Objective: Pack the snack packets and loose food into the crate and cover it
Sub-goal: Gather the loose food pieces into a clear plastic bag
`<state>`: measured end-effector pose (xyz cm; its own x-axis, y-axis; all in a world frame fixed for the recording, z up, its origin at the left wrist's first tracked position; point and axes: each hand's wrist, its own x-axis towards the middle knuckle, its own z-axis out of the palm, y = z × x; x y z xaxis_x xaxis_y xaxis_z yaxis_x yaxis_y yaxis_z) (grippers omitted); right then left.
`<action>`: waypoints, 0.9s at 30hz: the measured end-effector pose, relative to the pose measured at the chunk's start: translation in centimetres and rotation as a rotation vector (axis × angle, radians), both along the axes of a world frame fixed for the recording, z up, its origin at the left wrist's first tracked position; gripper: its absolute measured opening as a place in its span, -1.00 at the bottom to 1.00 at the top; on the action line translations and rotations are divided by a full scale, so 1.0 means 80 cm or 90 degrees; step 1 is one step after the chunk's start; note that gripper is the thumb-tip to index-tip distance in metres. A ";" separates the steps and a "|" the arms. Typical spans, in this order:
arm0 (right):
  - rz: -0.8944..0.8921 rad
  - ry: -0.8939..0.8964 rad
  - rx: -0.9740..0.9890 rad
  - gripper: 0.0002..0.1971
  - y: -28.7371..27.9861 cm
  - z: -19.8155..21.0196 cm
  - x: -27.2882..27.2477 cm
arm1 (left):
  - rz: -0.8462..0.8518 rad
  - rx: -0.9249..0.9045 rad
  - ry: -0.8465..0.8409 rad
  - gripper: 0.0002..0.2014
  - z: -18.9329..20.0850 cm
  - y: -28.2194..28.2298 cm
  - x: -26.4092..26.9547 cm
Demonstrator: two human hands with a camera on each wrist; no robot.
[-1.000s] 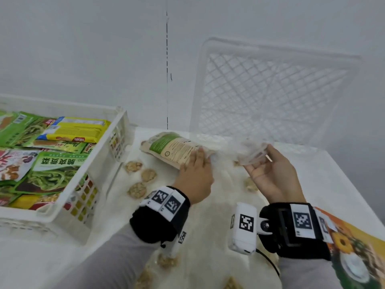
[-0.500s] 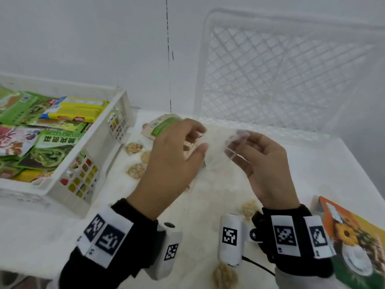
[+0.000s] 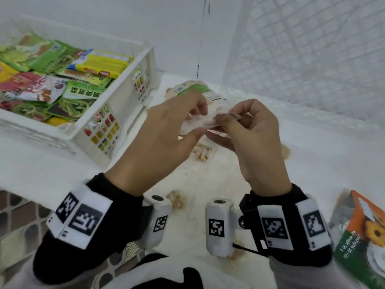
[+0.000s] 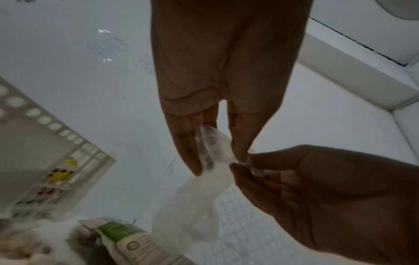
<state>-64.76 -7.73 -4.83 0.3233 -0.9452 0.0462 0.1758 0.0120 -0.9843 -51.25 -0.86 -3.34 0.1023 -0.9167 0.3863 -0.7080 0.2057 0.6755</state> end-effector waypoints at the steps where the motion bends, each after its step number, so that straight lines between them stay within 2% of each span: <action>1: -0.002 0.026 -0.019 -0.78 0.001 -0.001 0.003 | 0.008 0.003 0.014 -0.85 0.000 0.005 0.005; 4: 0.006 0.119 -0.069 -0.77 0.001 -0.003 0.007 | 0.020 0.021 0.037 -0.90 -0.005 0.013 0.019; 8: 0.061 0.175 -0.103 -0.79 0.000 -0.003 0.006 | 0.093 0.010 0.050 -0.79 -0.019 0.016 0.018; 11: 0.146 0.206 -0.129 -0.78 0.000 -0.005 0.004 | 0.138 -0.001 0.122 -0.78 -0.031 0.016 0.012; 14: 0.258 0.289 -0.169 -0.83 -0.001 -0.009 -0.012 | 0.166 0.017 0.113 -0.61 -0.040 0.015 0.016; 15: 0.291 0.327 -0.167 -0.74 -0.002 -0.011 -0.022 | 0.171 0.020 0.104 -0.57 -0.042 0.016 0.018; 17: 0.342 0.432 -0.179 -0.50 0.001 -0.018 -0.051 | 0.167 0.013 0.083 -0.57 -0.047 0.019 0.023; 18: 0.369 0.502 -0.207 -0.46 0.007 -0.022 -0.065 | 0.159 0.010 0.069 -0.57 -0.048 0.022 0.026; 21: 0.518 0.703 -0.290 -0.52 0.037 -0.046 -0.101 | 0.109 0.030 0.014 -0.52 -0.052 0.028 0.032; 23: 0.593 0.780 -0.312 -0.51 0.061 -0.064 -0.115 | 0.077 0.057 -0.012 -0.49 -0.055 0.031 0.033; 27: 0.545 0.847 -0.378 -0.58 0.088 -0.087 -0.125 | 0.009 0.090 -0.059 -0.49 -0.064 0.033 0.024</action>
